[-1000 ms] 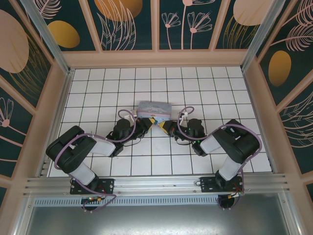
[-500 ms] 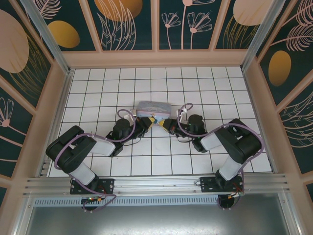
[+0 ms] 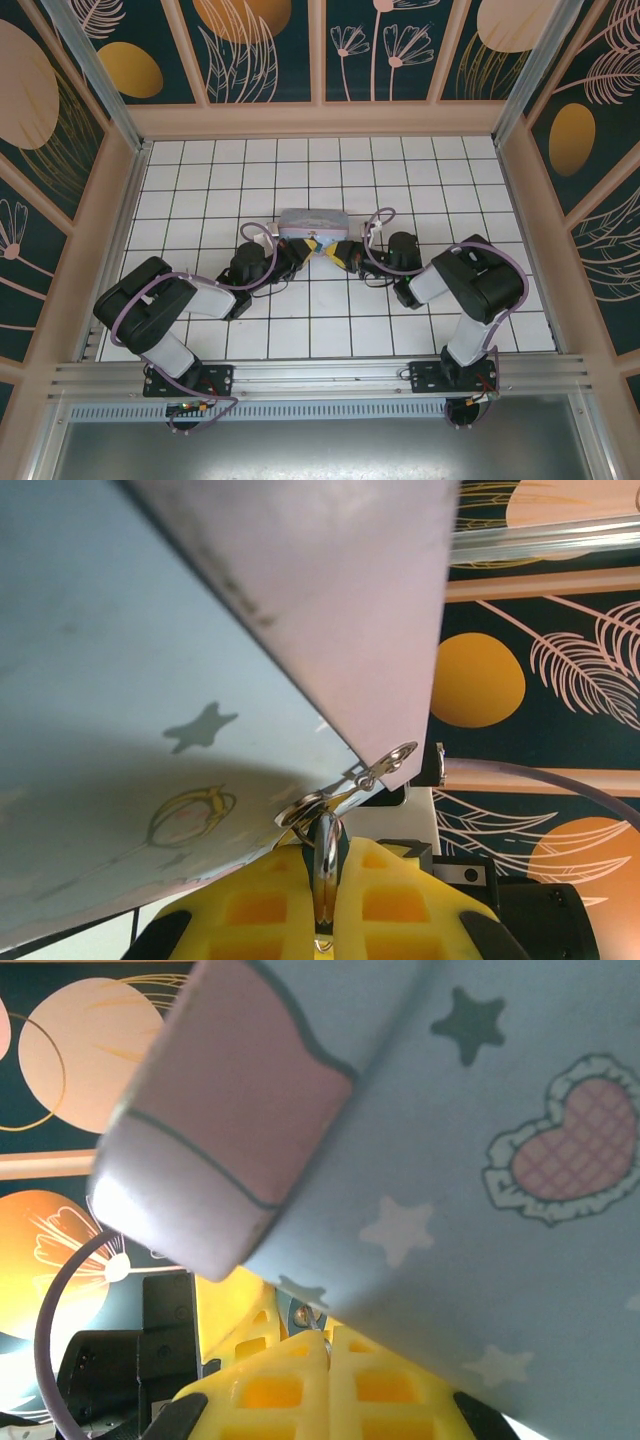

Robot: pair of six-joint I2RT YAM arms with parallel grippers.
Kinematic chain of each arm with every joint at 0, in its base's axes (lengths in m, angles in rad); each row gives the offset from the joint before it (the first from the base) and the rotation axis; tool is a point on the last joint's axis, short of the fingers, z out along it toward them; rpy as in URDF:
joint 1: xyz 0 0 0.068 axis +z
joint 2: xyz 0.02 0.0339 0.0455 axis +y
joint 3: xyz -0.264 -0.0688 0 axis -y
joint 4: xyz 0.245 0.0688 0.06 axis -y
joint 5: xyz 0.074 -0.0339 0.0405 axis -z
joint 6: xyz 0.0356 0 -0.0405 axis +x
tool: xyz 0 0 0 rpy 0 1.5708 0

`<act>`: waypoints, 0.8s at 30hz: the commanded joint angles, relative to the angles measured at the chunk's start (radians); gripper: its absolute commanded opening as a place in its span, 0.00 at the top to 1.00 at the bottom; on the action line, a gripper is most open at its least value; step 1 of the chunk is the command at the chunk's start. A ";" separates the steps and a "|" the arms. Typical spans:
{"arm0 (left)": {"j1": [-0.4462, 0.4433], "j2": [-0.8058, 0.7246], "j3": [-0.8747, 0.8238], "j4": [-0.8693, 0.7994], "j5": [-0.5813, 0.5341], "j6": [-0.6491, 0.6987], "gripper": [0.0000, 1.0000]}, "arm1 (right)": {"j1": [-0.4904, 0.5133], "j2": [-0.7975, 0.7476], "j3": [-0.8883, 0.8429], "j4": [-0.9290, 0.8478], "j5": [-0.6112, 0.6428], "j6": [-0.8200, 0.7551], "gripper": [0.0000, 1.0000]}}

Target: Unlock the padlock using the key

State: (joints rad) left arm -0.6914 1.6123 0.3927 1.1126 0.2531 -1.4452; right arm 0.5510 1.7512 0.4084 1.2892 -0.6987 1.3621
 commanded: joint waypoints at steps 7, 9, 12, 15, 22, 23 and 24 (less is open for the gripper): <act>-0.030 -0.017 0.021 0.004 0.130 0.039 1.00 | 0.035 -0.052 0.129 -0.111 0.027 -0.109 1.00; -0.030 -0.010 0.024 0.004 0.133 0.038 1.00 | 0.042 -0.047 0.154 -0.131 0.035 -0.114 1.00; -0.031 -0.009 0.023 0.001 0.137 0.039 1.00 | 0.041 -0.038 0.183 -0.183 0.051 -0.136 1.00; -0.033 -0.011 0.020 -0.013 0.136 0.048 1.00 | 0.035 -0.022 0.208 -0.204 0.064 -0.141 1.00; -0.039 0.030 0.028 0.026 0.113 0.007 1.00 | 0.060 0.023 0.270 -0.189 0.032 -0.126 1.00; -0.040 0.033 0.023 0.034 0.097 -0.009 1.00 | 0.055 0.022 0.258 -0.173 0.041 -0.115 1.00; -0.040 0.037 0.018 0.043 0.086 -0.022 1.00 | 0.050 0.021 0.246 -0.156 0.044 -0.105 1.00</act>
State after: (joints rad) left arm -0.6693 1.6268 0.3985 1.1152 0.1551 -1.4483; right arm 0.5705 1.7699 0.6037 0.9974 -0.6827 1.2560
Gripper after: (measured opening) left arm 0.097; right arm 0.050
